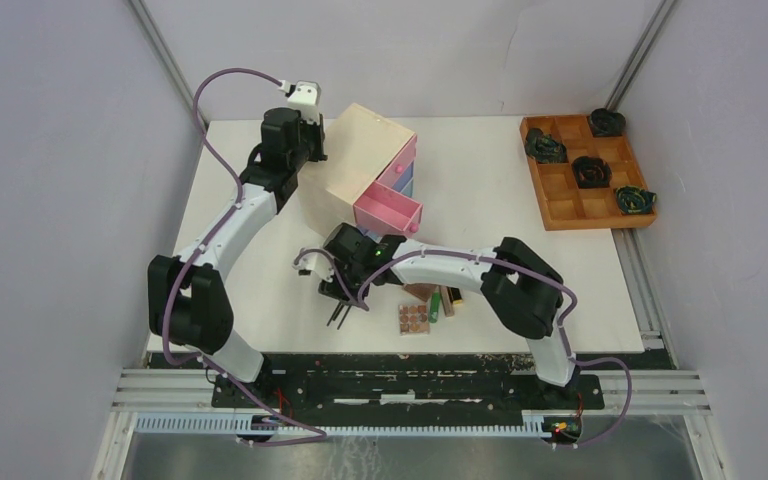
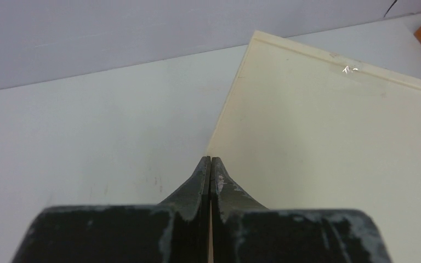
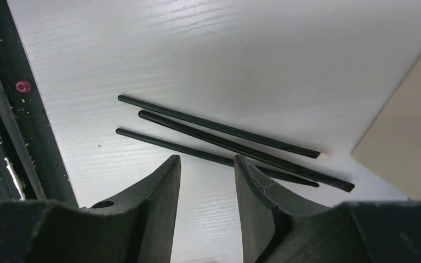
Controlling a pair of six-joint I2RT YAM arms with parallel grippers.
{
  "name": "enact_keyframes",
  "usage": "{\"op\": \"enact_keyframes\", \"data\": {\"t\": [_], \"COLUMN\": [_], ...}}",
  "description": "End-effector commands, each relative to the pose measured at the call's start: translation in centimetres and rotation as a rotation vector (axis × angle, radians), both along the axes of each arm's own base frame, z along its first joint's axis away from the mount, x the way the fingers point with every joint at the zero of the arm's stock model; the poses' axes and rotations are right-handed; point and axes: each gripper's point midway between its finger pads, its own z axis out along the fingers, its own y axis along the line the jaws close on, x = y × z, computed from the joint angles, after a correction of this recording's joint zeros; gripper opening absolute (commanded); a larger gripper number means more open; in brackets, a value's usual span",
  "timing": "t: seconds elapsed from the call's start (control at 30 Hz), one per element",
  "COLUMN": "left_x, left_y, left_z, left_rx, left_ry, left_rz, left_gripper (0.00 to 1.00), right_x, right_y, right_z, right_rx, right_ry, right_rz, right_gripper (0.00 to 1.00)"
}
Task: Organize the makeup
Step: Pick up the makeup brush from the center of the board.
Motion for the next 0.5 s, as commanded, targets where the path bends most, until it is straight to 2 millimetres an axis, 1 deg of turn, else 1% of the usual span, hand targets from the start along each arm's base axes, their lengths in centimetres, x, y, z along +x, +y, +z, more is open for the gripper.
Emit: {"op": "enact_keyframes", "data": {"t": [0.0, 0.47], "left_x": [-5.4, -5.5], "left_y": [3.0, 3.3], "left_z": [-13.9, -14.2], "left_rx": [0.116, 0.122], "left_ry": [0.473, 0.485], "left_rz": [0.056, 0.064], "left_gripper": [0.03, 0.03], "right_x": [0.5, 1.5], "right_y": [1.7, 2.6], "right_z": [0.5, -2.0], "right_rx": [0.035, 0.017], "right_ry": [-0.002, 0.027], "right_rz": [0.042, 0.041], "right_gripper": [0.47, 0.47]}}
